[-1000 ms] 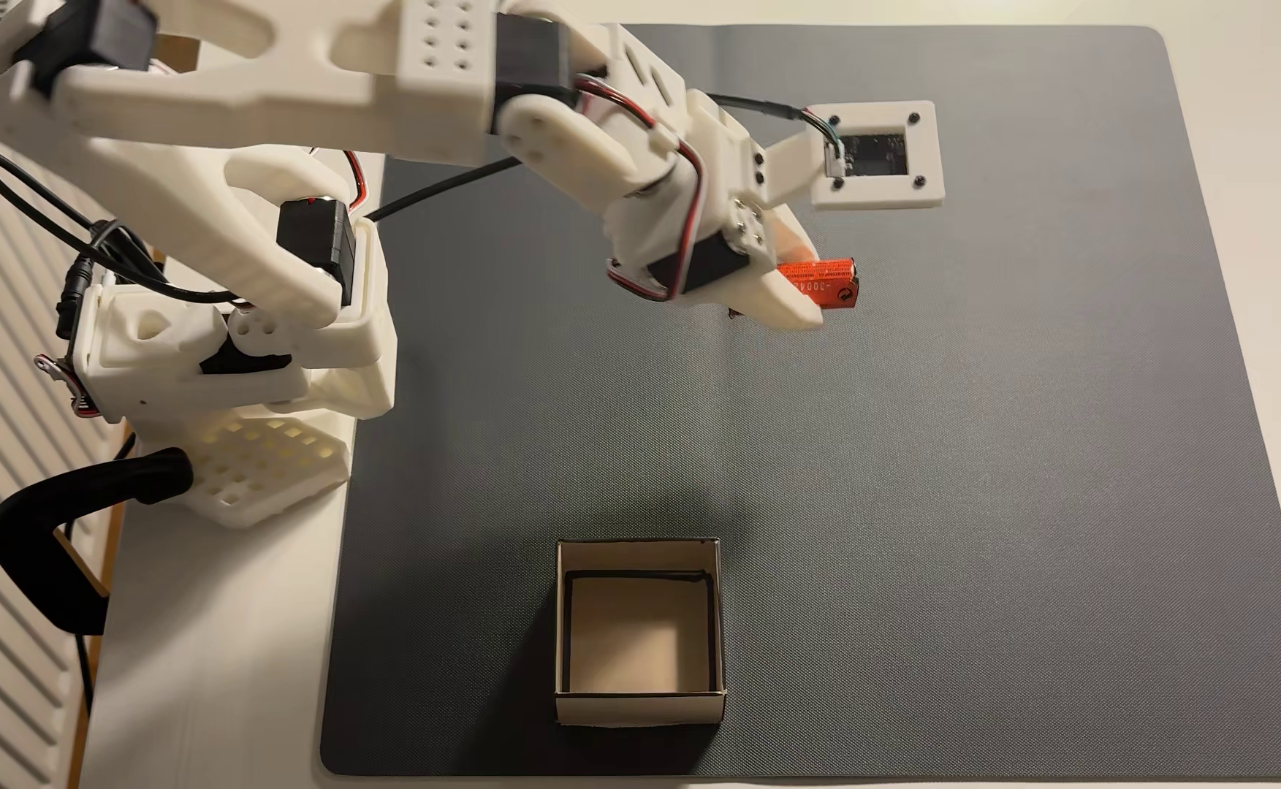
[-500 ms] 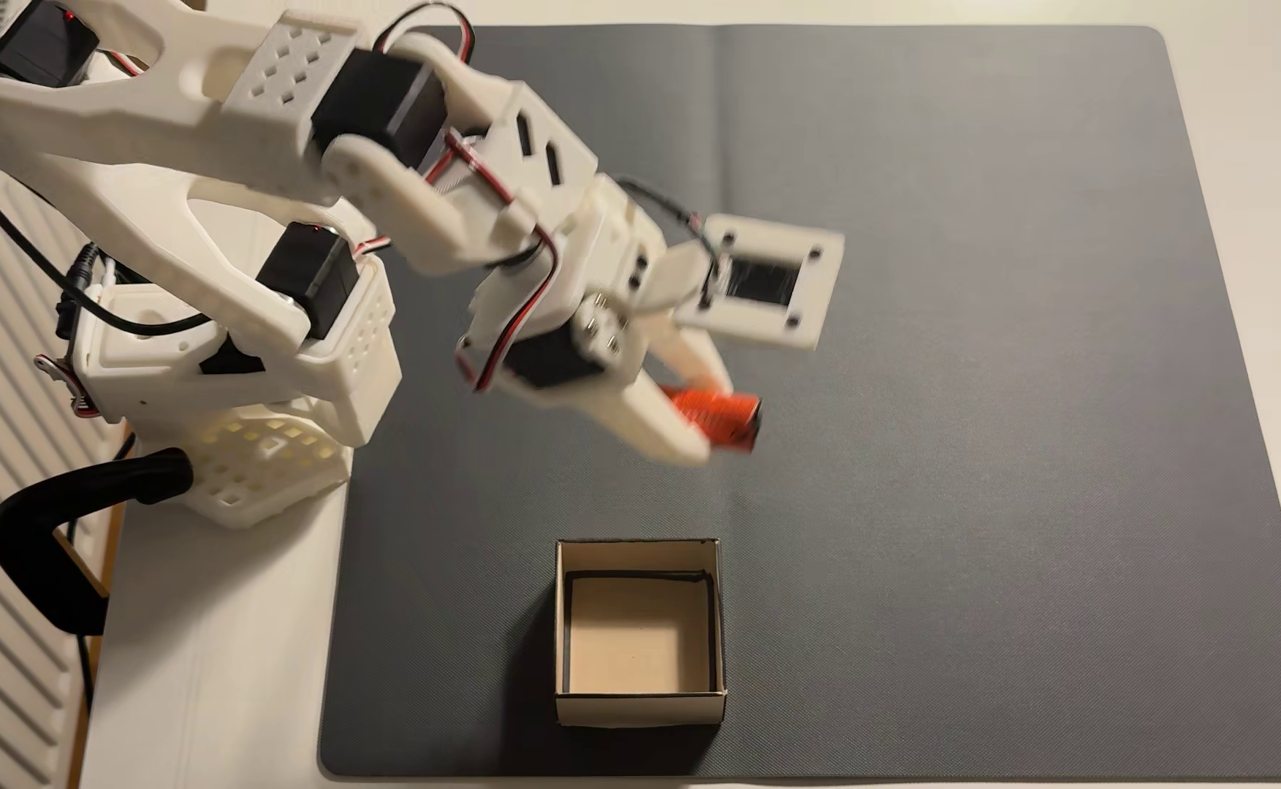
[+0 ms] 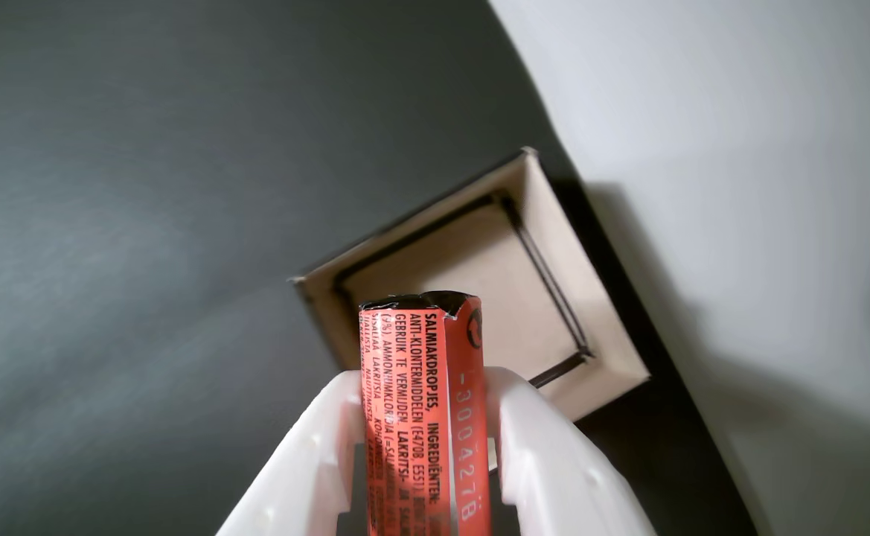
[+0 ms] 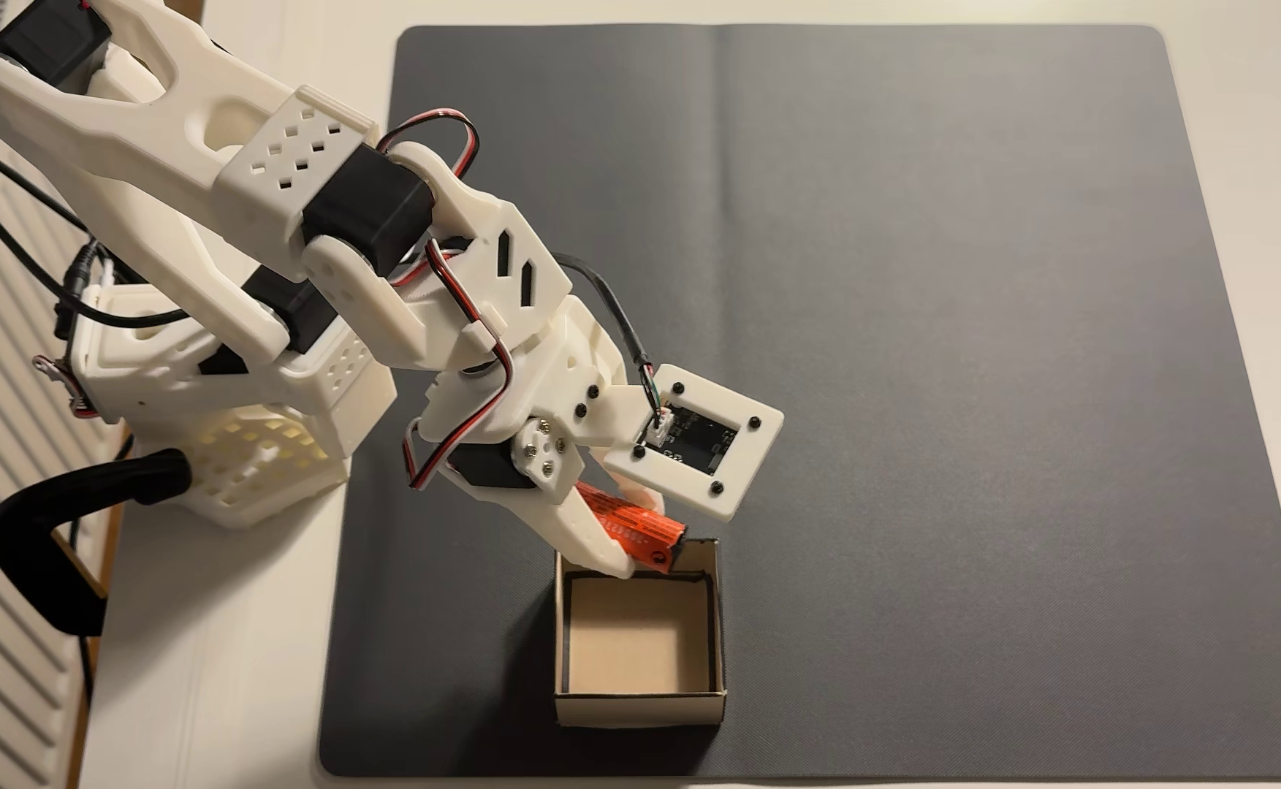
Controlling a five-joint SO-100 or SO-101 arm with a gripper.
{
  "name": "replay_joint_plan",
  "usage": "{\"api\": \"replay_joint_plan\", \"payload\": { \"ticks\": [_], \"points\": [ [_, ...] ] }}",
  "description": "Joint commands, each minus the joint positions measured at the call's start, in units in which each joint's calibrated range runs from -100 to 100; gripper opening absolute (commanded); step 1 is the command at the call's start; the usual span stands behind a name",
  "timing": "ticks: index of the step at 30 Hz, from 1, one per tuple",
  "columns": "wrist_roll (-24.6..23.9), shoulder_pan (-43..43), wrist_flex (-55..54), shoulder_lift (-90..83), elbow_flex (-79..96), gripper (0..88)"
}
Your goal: Pick the red object and place it in the box
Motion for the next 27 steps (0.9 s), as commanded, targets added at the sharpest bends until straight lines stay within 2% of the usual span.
{"api": "replay_joint_plan", "payload": {
  "ticks": [1,7,15,27],
  "points": [
    [0.0,0.7,-3.3,-0.5,1.4,0.7],
    [0.0,0.7,-3.6,-1.0,1.7,1.0],
    [0.0,0.4,-3.7,-0.7,1.8,12.5],
    [-0.5,-0.6,-3.2,-1.2,1.3,12.2]
  ]
}}
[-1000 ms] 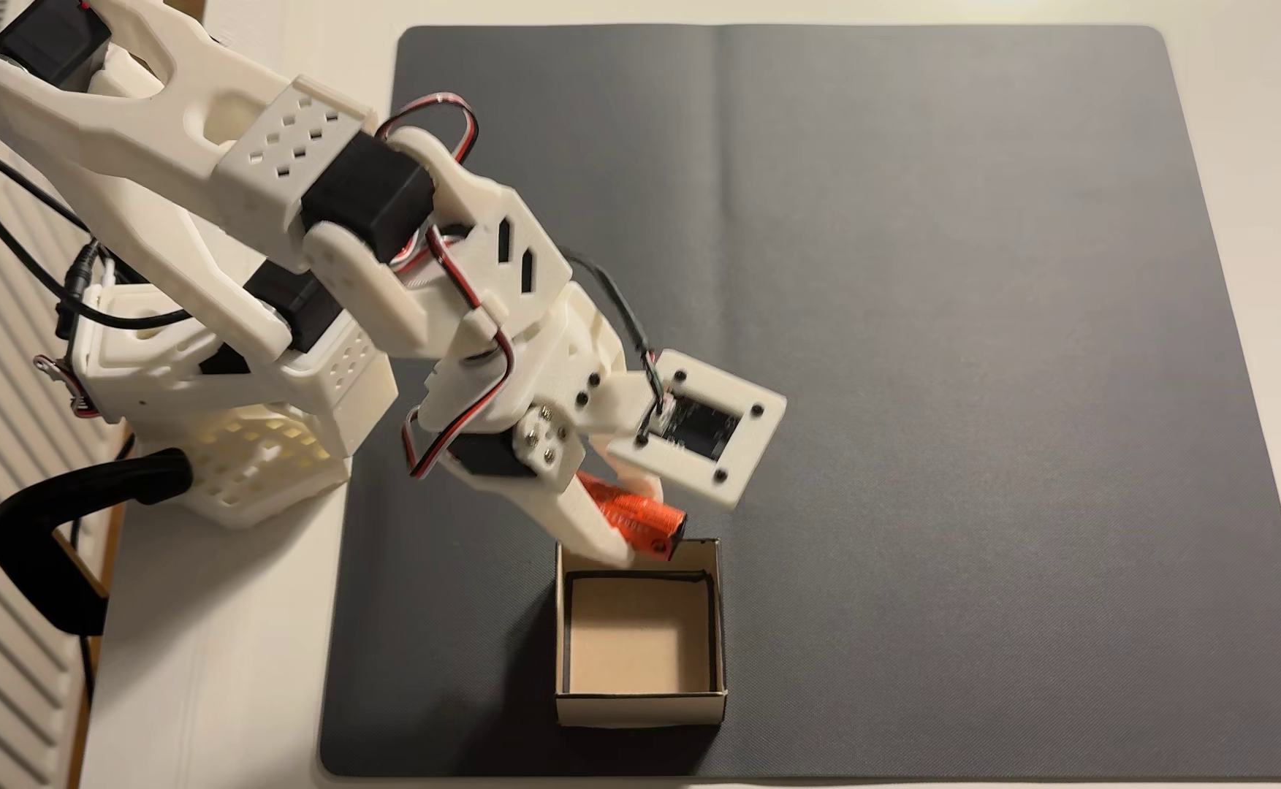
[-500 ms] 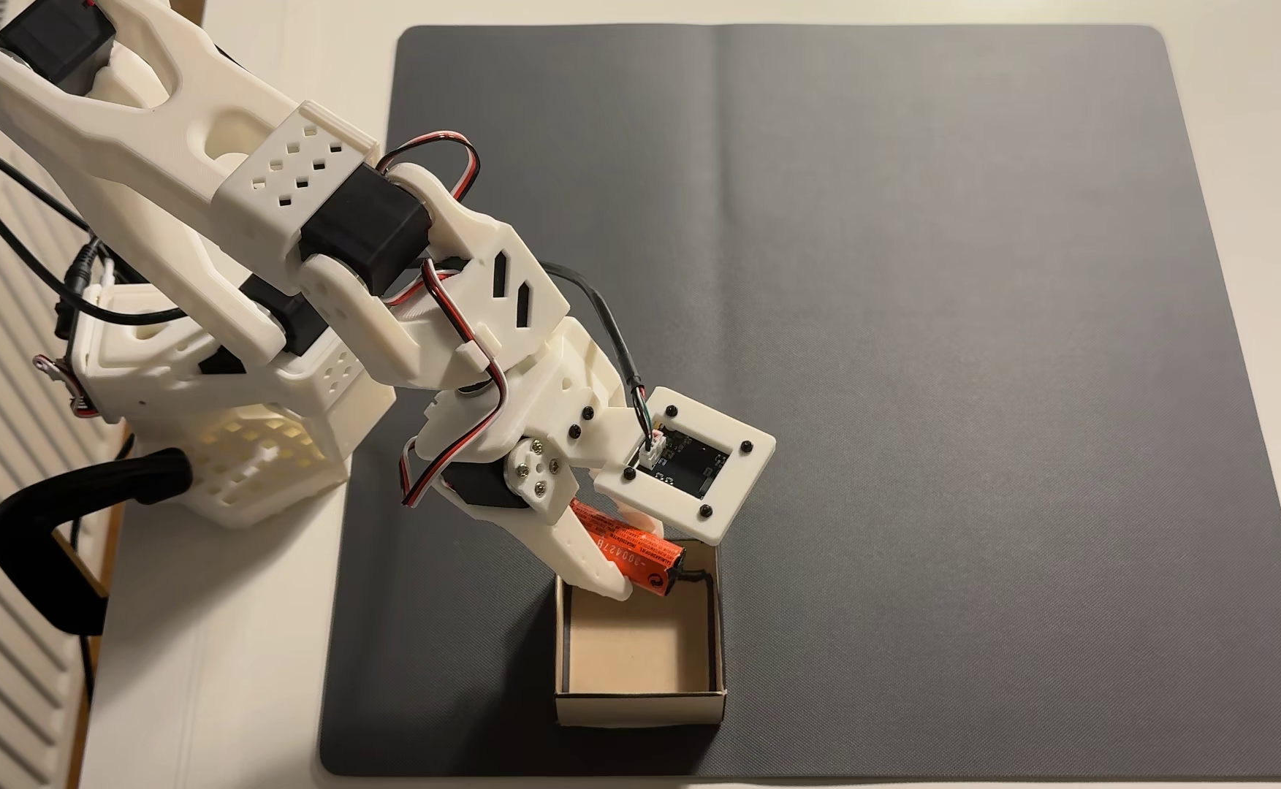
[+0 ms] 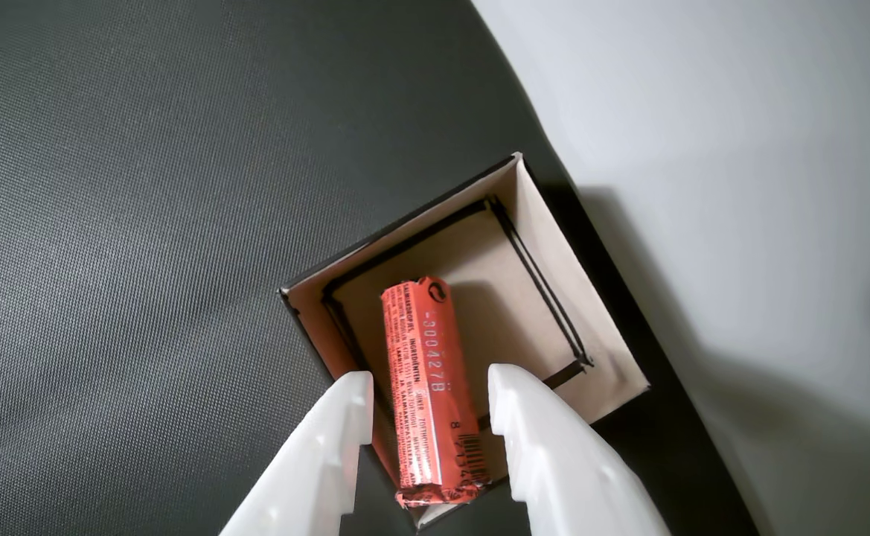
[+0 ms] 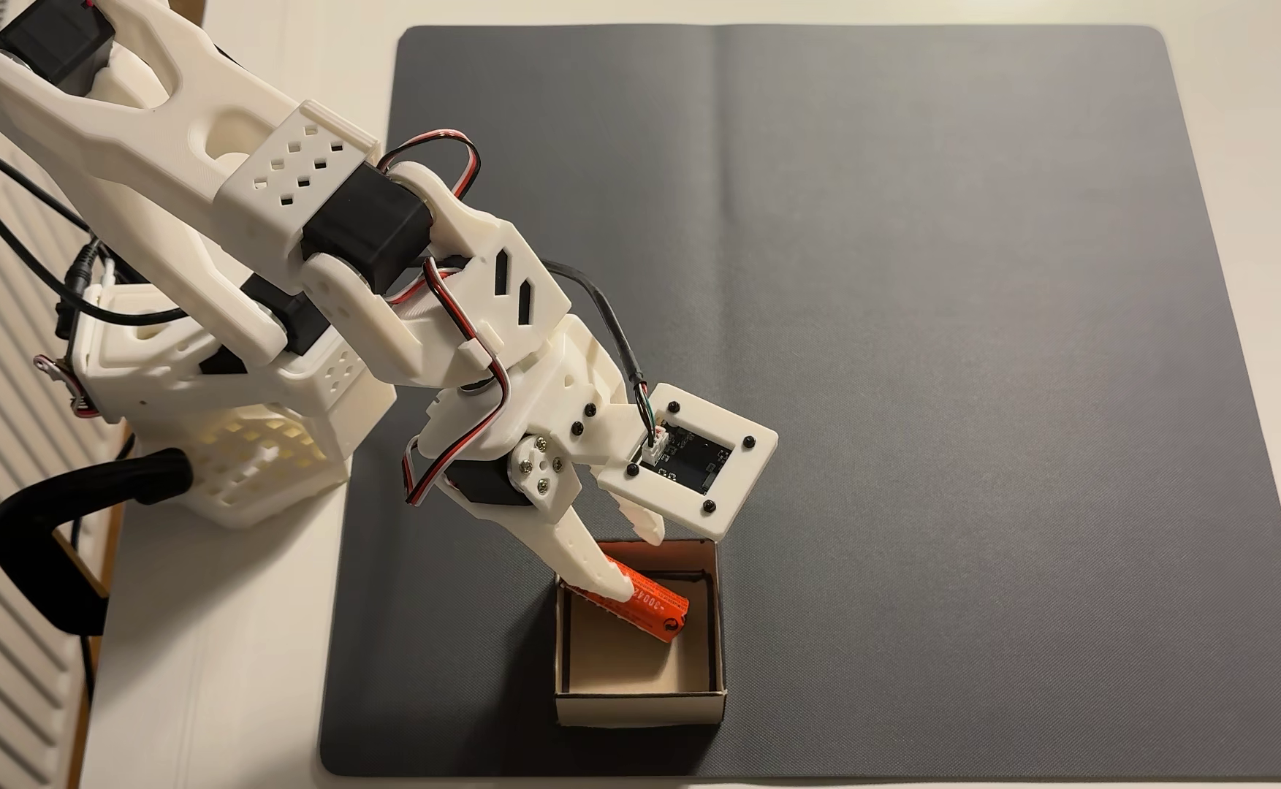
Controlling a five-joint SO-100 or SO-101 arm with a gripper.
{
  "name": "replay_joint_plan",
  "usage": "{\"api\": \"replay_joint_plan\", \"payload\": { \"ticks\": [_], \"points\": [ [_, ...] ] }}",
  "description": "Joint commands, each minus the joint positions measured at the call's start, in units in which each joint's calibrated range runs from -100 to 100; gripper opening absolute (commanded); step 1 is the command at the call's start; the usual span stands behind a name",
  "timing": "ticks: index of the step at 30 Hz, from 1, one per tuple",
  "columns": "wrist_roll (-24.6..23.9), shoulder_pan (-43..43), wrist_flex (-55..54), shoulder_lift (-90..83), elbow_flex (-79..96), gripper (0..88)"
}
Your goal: Pick the red object and place it in the box
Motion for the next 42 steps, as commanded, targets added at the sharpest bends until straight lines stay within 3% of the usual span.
{"api": "replay_joint_plan", "payload": {
  "ticks": [1,13,25,30,42],
  "points": [
    [-0.6,-2.3,-0.4,-1.1,-0.9,12.2],
    [-7.1,-15.2,6.4,-10.4,-3.7,12.2],
    [-7.4,-26.1,16.6,-31.7,1.1,12.2],
    [-7.4,-28.2,20.3,-42.5,6.8,12.2],
    [-7.4,-28.1,22.2,-41.8,16.2,12.5]
  ]
}}
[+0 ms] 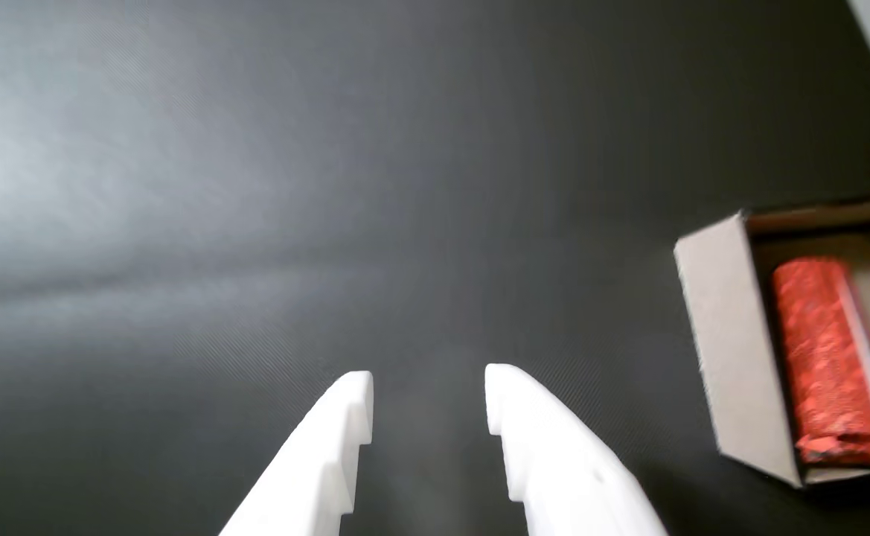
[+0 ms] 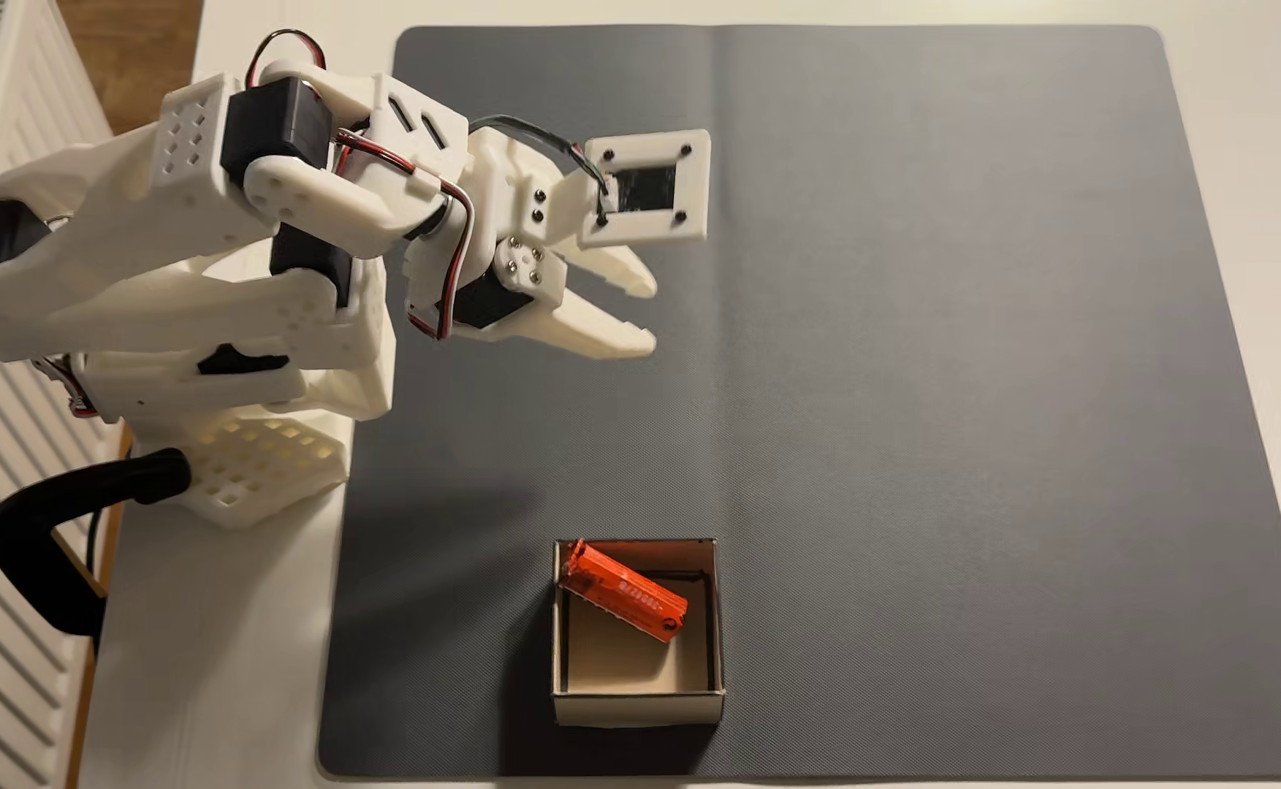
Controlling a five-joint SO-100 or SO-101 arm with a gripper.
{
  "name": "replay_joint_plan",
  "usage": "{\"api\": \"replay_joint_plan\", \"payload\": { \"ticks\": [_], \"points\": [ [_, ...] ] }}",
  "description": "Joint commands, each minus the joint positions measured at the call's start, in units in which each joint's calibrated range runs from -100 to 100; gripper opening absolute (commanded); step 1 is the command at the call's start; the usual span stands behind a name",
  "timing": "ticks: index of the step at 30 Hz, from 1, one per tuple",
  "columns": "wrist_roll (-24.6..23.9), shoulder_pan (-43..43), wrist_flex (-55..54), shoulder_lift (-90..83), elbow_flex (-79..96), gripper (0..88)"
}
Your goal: Pick the red object and place it in the box
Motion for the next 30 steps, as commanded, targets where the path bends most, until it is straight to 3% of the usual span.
{"api": "replay_joint_plan", "payload": {
  "ticks": [1,17,30],
  "points": [
    [0.2,-0.1,0.0,-0.6,3.3,12.3],
    [0.2,-0.1,0.3,0.0,13.0,12.3],
    [0.6,-0.7,8.0,-0.1,13.0,12.2]
  ]
}}
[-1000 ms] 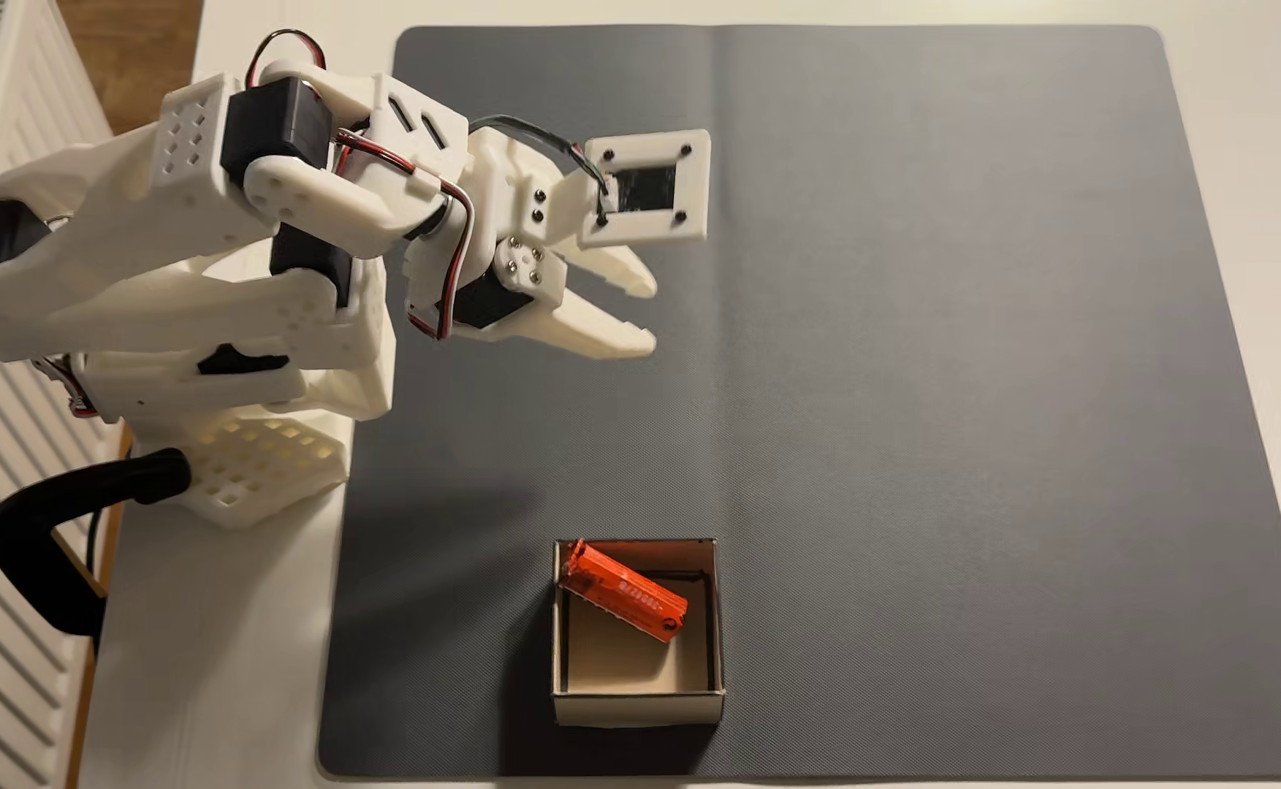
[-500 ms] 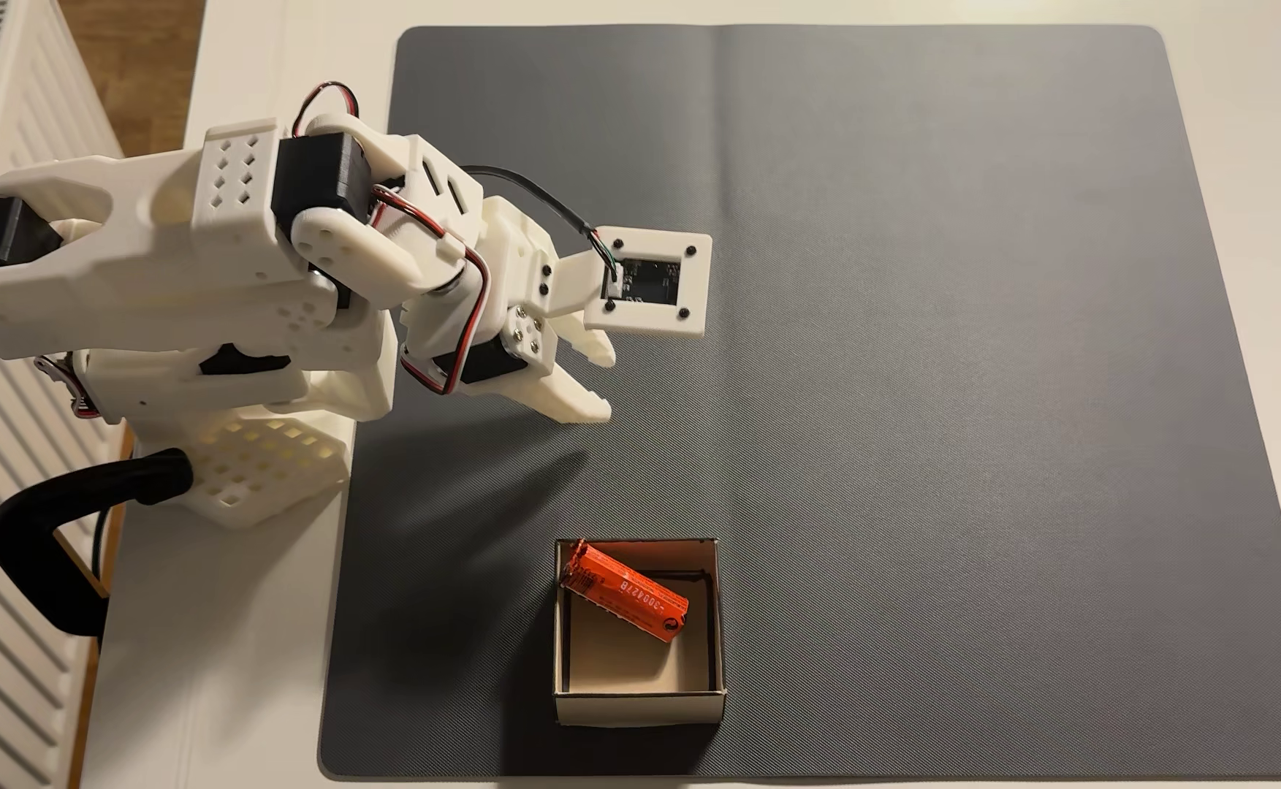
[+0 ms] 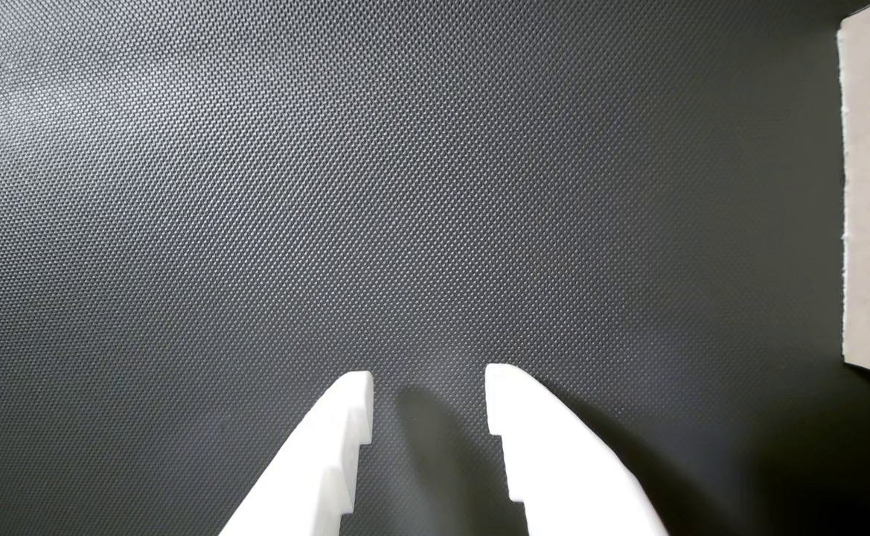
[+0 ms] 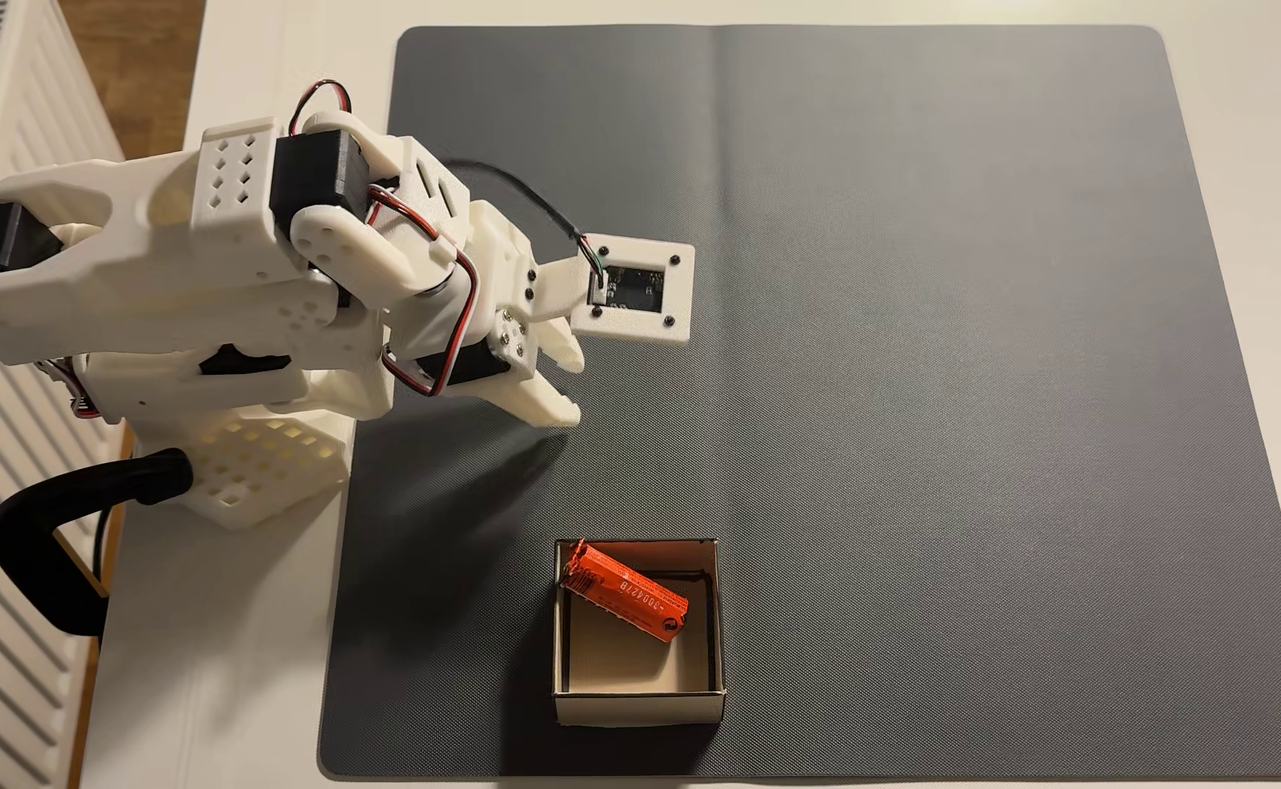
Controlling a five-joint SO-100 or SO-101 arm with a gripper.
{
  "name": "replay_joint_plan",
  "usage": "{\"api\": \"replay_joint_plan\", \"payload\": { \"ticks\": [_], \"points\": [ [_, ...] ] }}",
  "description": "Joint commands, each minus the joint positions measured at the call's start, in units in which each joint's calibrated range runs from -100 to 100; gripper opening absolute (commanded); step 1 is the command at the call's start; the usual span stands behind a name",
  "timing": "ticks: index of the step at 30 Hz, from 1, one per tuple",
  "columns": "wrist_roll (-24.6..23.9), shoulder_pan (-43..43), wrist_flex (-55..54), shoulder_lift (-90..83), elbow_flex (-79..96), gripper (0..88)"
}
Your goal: Pick the red object and place it in the box
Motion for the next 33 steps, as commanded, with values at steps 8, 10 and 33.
{"api": "replay_joint_plan", "payload": {
  "ticks": [8,10,33],
  "points": [
    [0.2,0.1,1.1,0.7,0.7,12.2],
    [0.2,0.1,1.1,0.5,0.7,12.2],
    [0.2,0.6,1.2,0.4,0.7,12.7]
  ]
}}
